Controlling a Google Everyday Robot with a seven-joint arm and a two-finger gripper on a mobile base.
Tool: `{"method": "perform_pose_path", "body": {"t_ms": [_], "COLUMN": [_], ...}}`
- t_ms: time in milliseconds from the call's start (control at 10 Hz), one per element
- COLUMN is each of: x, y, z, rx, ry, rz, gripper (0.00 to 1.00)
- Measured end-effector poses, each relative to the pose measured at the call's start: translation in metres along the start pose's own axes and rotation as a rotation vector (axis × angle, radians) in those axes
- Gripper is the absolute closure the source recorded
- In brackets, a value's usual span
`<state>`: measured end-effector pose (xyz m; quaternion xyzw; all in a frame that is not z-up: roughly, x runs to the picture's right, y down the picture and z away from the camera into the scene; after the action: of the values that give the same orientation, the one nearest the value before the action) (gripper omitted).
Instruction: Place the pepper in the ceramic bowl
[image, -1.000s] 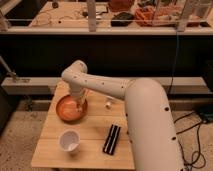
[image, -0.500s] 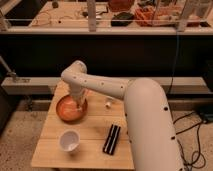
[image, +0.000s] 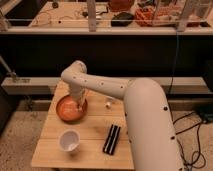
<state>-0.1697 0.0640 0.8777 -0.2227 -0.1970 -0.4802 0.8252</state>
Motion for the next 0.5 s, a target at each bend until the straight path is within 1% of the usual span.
{"method": "perform_pose_path", "body": {"t_ms": [500], "x": [0.0001], "y": [0.0009], "z": [0.0006], "rx": [-0.004], "ry": [0.000], "rz": [-0.006], "gripper": [0.49]}}
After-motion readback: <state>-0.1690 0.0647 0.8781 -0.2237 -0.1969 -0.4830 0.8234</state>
